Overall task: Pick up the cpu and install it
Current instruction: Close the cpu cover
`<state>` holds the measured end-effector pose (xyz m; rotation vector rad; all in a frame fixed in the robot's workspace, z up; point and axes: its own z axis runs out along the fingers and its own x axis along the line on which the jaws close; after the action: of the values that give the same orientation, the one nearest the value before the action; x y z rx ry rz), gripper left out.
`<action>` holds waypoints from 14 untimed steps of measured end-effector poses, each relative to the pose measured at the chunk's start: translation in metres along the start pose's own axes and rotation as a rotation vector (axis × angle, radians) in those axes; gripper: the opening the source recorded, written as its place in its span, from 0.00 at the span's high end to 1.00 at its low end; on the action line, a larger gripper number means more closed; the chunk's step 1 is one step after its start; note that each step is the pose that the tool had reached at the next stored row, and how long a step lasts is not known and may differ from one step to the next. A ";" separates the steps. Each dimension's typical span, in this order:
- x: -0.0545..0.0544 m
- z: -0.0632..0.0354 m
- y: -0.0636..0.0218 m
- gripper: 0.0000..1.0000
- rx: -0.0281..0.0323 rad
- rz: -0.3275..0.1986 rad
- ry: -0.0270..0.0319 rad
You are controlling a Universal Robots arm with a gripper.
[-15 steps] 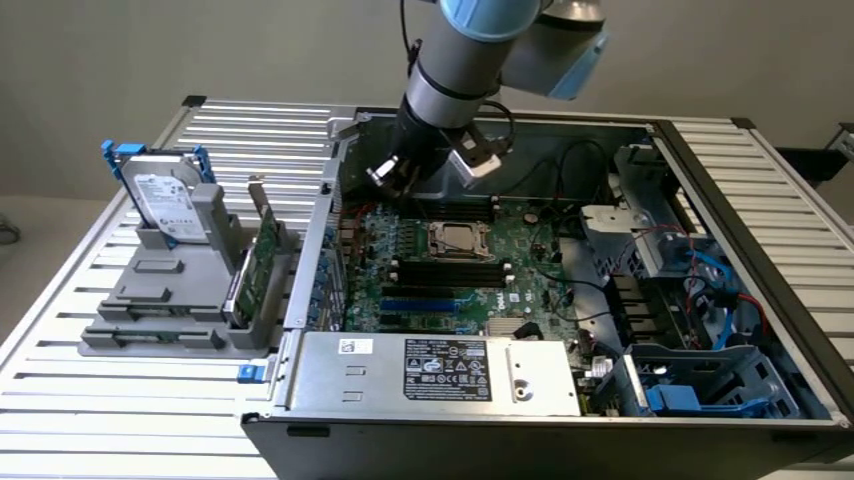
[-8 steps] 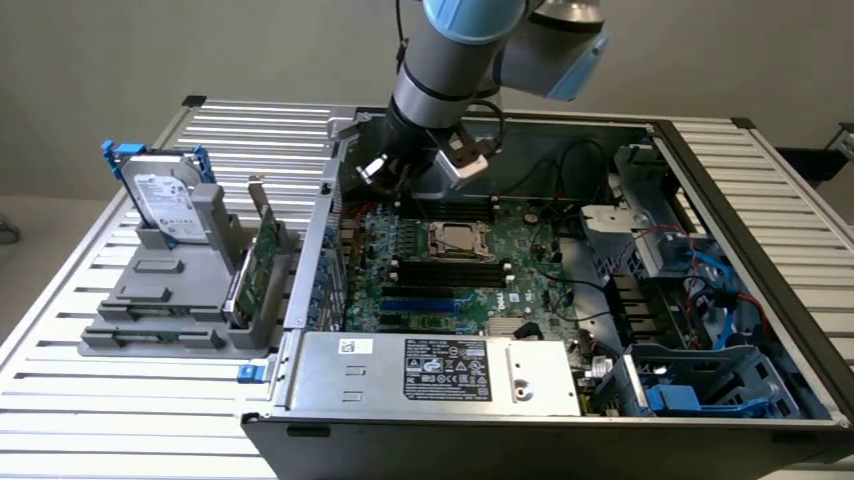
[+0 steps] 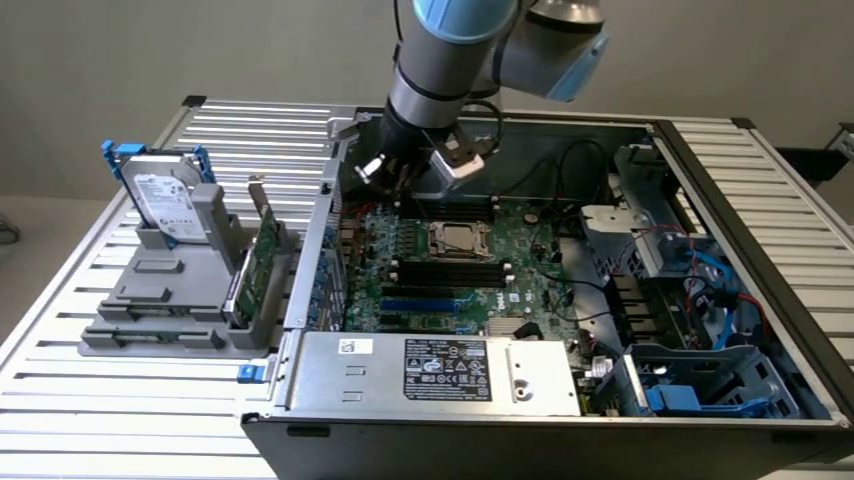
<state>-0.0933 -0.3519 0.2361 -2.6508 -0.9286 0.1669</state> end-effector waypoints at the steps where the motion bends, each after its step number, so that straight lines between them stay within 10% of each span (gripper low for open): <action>1: 0.000 0.0000 -0.0001 0.89 -0.0036 0.001 0.0052; 6: -0.001 -0.0003 -0.0008 0.89 -0.0163 0.011 0.0254; 14: -0.001 -0.0021 -0.0019 0.89 -0.0203 0.038 0.0538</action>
<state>-0.0946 -0.3516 0.2387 -2.6789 -0.8675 0.0951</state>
